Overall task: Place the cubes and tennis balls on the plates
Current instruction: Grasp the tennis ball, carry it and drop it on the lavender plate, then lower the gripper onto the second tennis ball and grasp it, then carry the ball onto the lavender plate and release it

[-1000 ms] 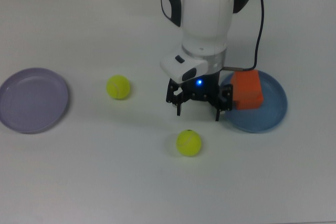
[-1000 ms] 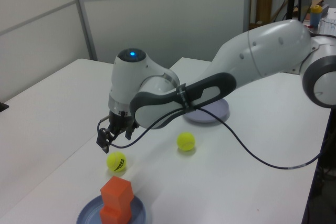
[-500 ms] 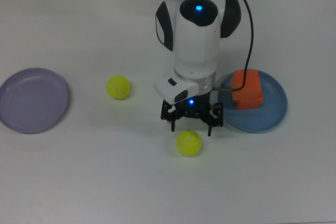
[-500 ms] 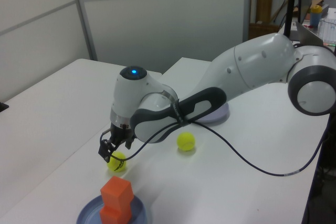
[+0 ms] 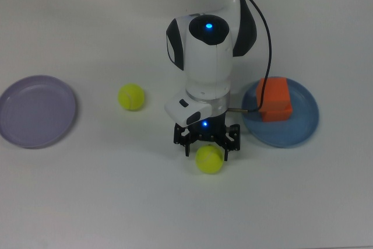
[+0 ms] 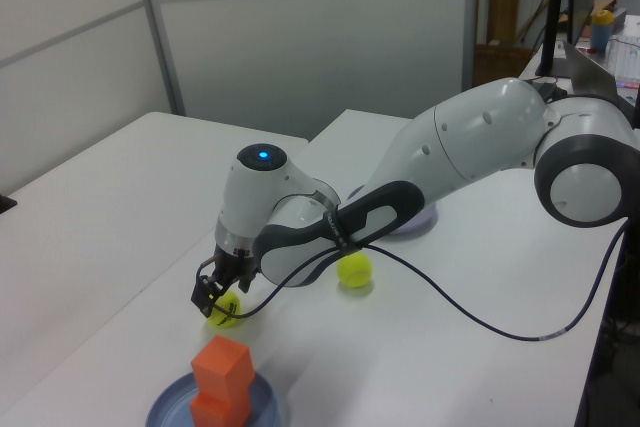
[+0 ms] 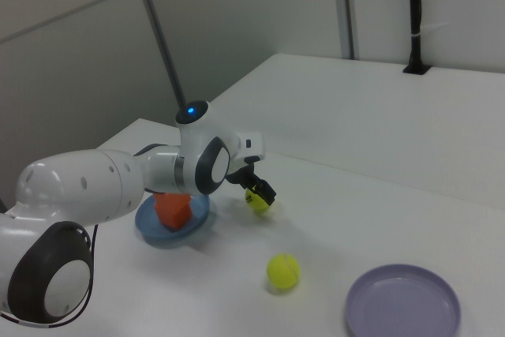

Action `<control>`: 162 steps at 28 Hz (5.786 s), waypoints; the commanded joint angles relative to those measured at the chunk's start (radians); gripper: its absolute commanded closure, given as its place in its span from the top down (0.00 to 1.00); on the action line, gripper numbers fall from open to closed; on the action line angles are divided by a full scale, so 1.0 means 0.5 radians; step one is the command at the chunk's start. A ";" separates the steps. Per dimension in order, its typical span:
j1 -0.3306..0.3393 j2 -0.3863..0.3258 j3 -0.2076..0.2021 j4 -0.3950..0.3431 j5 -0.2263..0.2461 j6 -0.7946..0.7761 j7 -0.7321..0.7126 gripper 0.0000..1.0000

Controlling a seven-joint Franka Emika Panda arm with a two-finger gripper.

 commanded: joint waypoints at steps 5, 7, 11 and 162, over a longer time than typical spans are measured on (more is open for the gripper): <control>0.014 0.055 -0.015 0.035 0.046 0.029 -0.076 0.06; 0.014 0.058 -0.015 0.032 0.046 0.041 -0.076 0.00; 0.014 0.036 -0.015 0.035 0.046 0.047 -0.073 0.00; -0.226 -0.973 -0.711 -0.269 0.755 -1.281 -1.147 1.00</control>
